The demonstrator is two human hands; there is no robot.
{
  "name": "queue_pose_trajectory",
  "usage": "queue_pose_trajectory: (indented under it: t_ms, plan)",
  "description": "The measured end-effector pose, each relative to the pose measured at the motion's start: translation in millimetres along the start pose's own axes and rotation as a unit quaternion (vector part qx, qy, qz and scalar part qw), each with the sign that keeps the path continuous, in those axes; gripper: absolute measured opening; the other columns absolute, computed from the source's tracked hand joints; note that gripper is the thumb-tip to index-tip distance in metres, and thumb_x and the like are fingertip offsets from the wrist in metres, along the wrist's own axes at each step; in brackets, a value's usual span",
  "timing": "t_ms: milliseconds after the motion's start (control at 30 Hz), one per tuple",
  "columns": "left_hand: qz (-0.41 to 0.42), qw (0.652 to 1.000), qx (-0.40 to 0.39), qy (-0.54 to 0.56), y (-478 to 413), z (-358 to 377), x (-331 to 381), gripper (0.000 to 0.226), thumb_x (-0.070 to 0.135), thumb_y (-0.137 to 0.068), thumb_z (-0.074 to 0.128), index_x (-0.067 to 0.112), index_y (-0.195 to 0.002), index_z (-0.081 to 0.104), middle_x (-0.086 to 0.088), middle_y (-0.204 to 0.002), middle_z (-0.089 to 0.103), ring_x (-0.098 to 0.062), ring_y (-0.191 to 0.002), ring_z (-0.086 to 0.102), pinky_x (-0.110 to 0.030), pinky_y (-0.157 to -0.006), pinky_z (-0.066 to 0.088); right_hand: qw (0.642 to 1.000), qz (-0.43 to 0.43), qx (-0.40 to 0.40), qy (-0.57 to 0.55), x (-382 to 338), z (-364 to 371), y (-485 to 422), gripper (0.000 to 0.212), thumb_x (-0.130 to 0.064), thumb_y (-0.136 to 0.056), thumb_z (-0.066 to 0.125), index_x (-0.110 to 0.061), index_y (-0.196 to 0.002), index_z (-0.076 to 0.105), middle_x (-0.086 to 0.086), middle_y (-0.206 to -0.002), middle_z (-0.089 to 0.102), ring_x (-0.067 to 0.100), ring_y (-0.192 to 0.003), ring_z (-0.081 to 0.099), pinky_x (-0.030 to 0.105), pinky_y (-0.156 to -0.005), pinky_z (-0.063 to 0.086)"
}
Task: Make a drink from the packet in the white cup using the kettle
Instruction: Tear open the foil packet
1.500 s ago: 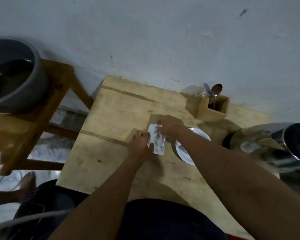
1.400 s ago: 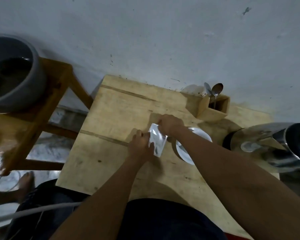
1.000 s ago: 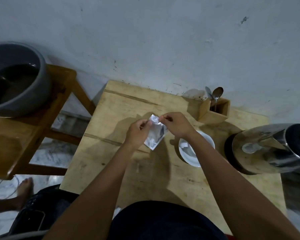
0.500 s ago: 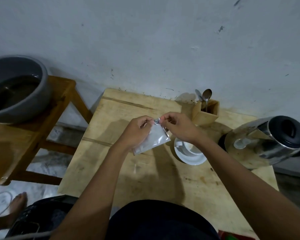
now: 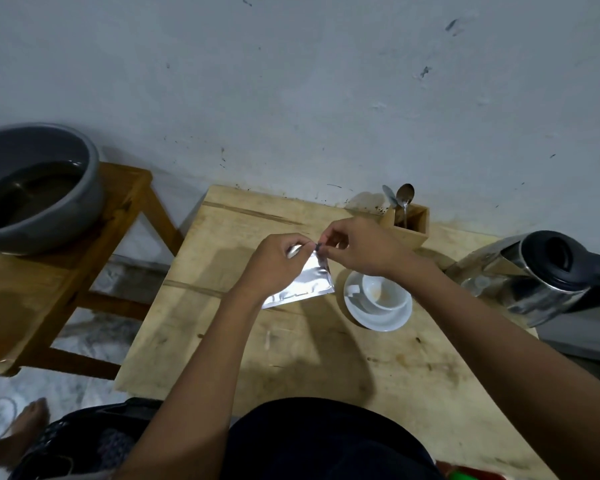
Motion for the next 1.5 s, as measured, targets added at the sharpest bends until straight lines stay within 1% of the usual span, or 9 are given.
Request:
queue_pose_trajectory:
  t_ms: [200, 367, 533, 633, 800, 967, 1200, 1367, 1500]
  plan:
    - [0.020, 0.999, 0.003, -0.046, 6.0, -3.6, 6.1, 0.016, 0.022, -0.091, 0.059, 0.021, -0.087, 0.074, 0.027, -0.059, 0.062, 0.010, -0.054, 0.052, -0.008, -0.052, 0.031, 0.999, -0.011, -0.033, 0.034, -9.7, -1.3, -2.0, 0.024, -0.045, -0.086, 0.068, -0.023, -0.095, 0.074, -0.015, -0.081, 0.067, 0.007, -0.080, 0.065, 0.040, -0.077, 0.058]
    - [0.028, 0.999, 0.006, -0.027, 6.0, -4.5, 10.8, 0.017, 0.021, -0.090, 0.059, 0.020, -0.086, 0.075, 0.015, -0.079, 0.071, 0.002, -0.073, 0.062, -0.017, -0.065, 0.044, 0.998, -0.017, -0.048, 0.037, -11.3, -0.1, -4.9, 0.025, -0.040, -0.089, 0.067, -0.017, -0.099, 0.074, -0.004, -0.090, 0.073, 0.011, -0.082, 0.067, 0.040, -0.080, 0.059]
    - [-0.047, 0.994, 0.032, 0.095, 7.0, -5.3, 8.7, 0.018, 0.024, -0.091, 0.060, 0.028, -0.079, 0.073, 0.018, -0.078, 0.071, 0.008, -0.070, 0.062, -0.006, -0.060, 0.045, 0.999, -0.041, -0.003, 0.025, -14.6, -2.2, -0.3, 0.016, -0.033, -0.092, 0.064, -0.019, -0.094, 0.071, -0.006, -0.089, 0.072, 0.012, -0.083, 0.066, 0.042, -0.078, 0.057]
    - [-0.086, 0.983, 0.054, 0.154, 5.1, -3.5, 6.9, 0.014, 0.020, -0.089, 0.062, 0.023, -0.082, 0.074, 0.012, -0.078, 0.071, 0.001, -0.071, 0.064, -0.010, -0.059, 0.047, 0.996, -0.063, 0.042, 0.040, -16.6, -0.9, 2.4, 0.013, -0.029, -0.093, 0.061, -0.020, -0.091, 0.069, -0.006, -0.086, 0.072, 0.014, -0.080, 0.065, 0.043, -0.073, 0.056]
    - [-0.121, 0.969, 0.058, 0.206, 4.3, 3.7, 6.1, 0.016, 0.017, -0.090, 0.063, 0.024, -0.080, 0.074, 0.004, -0.082, 0.073, -0.014, -0.084, 0.069, -0.030, -0.082, 0.054, 0.979, -0.134, 0.100, 0.119, -24.9, 1.7, 10.0, 0.010, -0.011, -0.089, 0.060, -0.007, -0.084, 0.067, 0.007, -0.078, 0.067, 0.026, -0.076, 0.060, 0.043, -0.063, 0.050]
    - [-0.071, 0.991, 0.041, 0.108, 2.9, -1.1, 14.8, 0.018, 0.022, -0.092, 0.058, 0.025, -0.082, 0.073, 0.015, -0.079, 0.071, 0.006, -0.072, 0.064, -0.010, -0.063, 0.049, 0.992, -0.068, 0.082, 0.069, -17.3, -1.0, 8.3, 0.010, -0.021, -0.094, 0.059, -0.016, -0.094, 0.067, -0.002, -0.087, 0.070, 0.018, -0.082, 0.063, 0.040, -0.072, 0.054]
    - [-0.005, 0.999, -0.024, -0.040, -4.4, -6.8, 17.9, 0.019, 0.029, -0.093, 0.055, 0.030, -0.087, 0.072, 0.013, -0.089, 0.074, -0.010, -0.092, 0.067, -0.033, -0.083, 0.051, 0.999, -0.033, -0.002, 0.014, -10.8, -8.6, -1.0, 0.014, -0.030, -0.091, 0.067, -0.020, -0.099, 0.073, -0.008, -0.086, 0.069, 0.010, -0.084, 0.065, 0.038, -0.084, 0.056]
    - [0.022, 0.994, -0.028, -0.103, -0.7, -7.6, 24.1, 0.020, 0.030, -0.092, 0.051, 0.028, -0.082, 0.068, 0.007, -0.085, 0.072, -0.016, -0.085, 0.065, -0.042, -0.079, 0.054, 0.998, -0.043, -0.048, 0.029, -15.0, -10.5, -1.4, 0.011, -0.031, -0.092, 0.065, -0.021, -0.093, 0.070, -0.007, -0.085, 0.071, 0.014, -0.085, 0.068, 0.040, -0.082, 0.056]
    - [-0.025, 0.999, 0.029, 0.022, 4.9, -11.4, 33.4, 0.023, 0.021, -0.094, 0.053, 0.021, -0.078, 0.070, 0.014, -0.066, 0.069, 0.006, -0.064, 0.062, -0.009, -0.059, 0.045, 0.994, -0.077, 0.006, 0.073, -22.0, -12.1, 0.0, 0.010, -0.028, -0.095, 0.057, -0.021, -0.091, 0.062, -0.003, -0.086, 0.071, 0.019, -0.079, 0.063, 0.043, -0.073, 0.054]
Point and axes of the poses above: each hand's wrist, its own y-axis away from the middle knuckle, its own z-axis out of the palm, x = y × z, the point moved 6 cm from there along -y, towards the middle knuckle
